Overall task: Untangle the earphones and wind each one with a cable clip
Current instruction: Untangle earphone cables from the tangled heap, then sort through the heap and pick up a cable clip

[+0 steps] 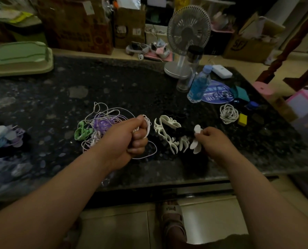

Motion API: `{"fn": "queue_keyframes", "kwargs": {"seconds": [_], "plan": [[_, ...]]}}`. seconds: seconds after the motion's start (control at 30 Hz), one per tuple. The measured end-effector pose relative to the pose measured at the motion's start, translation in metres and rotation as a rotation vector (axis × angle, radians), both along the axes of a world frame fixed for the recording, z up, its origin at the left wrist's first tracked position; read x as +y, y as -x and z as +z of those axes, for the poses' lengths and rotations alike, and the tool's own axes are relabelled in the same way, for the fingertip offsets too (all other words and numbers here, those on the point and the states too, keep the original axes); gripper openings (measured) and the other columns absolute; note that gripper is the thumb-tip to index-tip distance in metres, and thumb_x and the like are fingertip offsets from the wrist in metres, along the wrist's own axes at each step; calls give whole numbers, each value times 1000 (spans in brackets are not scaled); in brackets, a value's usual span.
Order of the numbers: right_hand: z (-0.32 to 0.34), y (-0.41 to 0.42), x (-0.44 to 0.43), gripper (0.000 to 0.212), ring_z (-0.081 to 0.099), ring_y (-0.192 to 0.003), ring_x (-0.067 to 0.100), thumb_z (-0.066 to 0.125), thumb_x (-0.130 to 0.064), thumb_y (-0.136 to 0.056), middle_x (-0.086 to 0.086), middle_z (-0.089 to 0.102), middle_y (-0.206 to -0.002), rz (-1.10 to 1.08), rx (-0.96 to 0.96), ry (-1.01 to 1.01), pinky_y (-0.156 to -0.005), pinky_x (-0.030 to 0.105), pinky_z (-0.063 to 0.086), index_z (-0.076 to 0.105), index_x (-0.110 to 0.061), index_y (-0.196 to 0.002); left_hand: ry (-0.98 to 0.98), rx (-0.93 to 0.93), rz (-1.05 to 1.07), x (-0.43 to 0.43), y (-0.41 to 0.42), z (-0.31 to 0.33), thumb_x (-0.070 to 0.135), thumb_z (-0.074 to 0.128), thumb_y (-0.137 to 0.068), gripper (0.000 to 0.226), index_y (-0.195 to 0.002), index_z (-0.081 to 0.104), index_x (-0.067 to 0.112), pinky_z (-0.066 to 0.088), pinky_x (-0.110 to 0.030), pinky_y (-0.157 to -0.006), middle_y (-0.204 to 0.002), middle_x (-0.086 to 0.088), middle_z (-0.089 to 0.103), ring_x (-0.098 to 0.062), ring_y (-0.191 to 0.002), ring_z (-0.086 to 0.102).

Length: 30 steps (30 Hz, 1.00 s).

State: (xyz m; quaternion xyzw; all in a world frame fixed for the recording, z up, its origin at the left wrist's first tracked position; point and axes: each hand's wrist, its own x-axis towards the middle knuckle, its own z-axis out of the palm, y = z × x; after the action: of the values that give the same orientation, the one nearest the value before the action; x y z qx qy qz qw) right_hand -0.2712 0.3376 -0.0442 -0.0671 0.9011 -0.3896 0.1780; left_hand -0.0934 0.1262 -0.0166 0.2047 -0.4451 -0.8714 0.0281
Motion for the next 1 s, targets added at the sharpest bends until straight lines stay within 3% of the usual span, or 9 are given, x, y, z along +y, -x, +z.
{"fn": "queue_keyframes", "kwargs": {"seconds": [0.13, 0.27, 0.3, 0.37, 0.43, 0.53, 0.73, 0.93, 1.0], "plan": [[5, -5, 4, 23, 64, -73, 20, 71, -33, -97, 5, 67, -95, 23, 88, -8, -61, 31, 46, 56, -17, -103, -18, -8, -11, 3, 3, -3, 30, 43, -110, 32, -83, 52, 17, 17, -19, -39, -59, 4, 32, -9, -48, 27], [39, -22, -3, 54, 70, -83, 20, 76, -32, -94, 4, 68, -97, -3, 109, 126, -74, 39, 59, 43, -23, -136, -12, 14, -7, 1, 3, -1, 30, 43, -110, 31, -83, 53, 17, 20, -19, -38, -59, 4, 32, -8, -48, 28], [49, -31, -8, 48, 70, -82, 15, 74, -34, -96, 5, 70, -94, 27, 65, 174, -71, 35, 57, 49, -16, -133, 1, 27, -5, 0, 3, -1, 30, 43, -110, 31, -84, 53, 17, 20, -19, -39, -59, 4, 32, -9, -48, 28], [61, -55, -21, 28, 66, -73, 17, 66, -35, -101, 11, 72, -86, 136, -64, 272, -64, 30, 51, 67, -8, -111, 35, 55, 0, -2, 2, 1, 29, 42, -110, 31, -85, 53, 16, 19, -20, -41, -60, 4, 32, -9, -49, 28], [66, -80, -37, 29, 55, -64, 23, 60, -29, -104, 15, 63, -75, 178, -256, 465, -59, 31, 45, 67, -3, -95, 70, 83, 0, -4, 0, 3, 29, 41, -110, 30, -86, 53, 16, 19, -21, -42, -62, 3, 32, -10, -50, 28], [64, -103, -57, 26, 46, -55, 11, 57, -23, -106, 2, 50, -63, 190, -456, 674, -50, 22, 39, 67, 1, -103, 126, 113, -7, -6, -6, 4, 30, 40, -111, 29, -89, 52, 15, 19, -21, -43, -64, 1, 33, -11, -52, 28], [63, -114, -72, 21, 52, -61, 11, 60, -19, -103, 3, 56, -68, 144, -663, 778, -57, 25, 42, 71, -3, -112, 202, 142, 30, -14, -17, 12, 29, 39, -111, 31, -88, 53, 15, 16, -25, -47, -64, 1, 33, -12, -53, 27], [64, -121, -80, 12, 55, -61, 13, 62, -18, -99, 6, 57, -71, 92, -801, 841, -57, 25, 45, 71, -10, -96, 300, 142, 42, -14, -22, 17, 29, 39, -111, 29, -89, 53, 16, 16, -27, -49, -63, 0, 34, -14, -55, 26], [66, -125, -80, 24, 52, -59, 11, 58, -21, -102, 3, 57, -66, 152, -855, 837, -55, 23, 41, 76, -15, -86, 345, 133, 39, -14, -22, 17, 30, 39, -111, 30, -87, 52, 17, 16, -28, -50, -63, 0, 34, -14, -54, 26]]}}
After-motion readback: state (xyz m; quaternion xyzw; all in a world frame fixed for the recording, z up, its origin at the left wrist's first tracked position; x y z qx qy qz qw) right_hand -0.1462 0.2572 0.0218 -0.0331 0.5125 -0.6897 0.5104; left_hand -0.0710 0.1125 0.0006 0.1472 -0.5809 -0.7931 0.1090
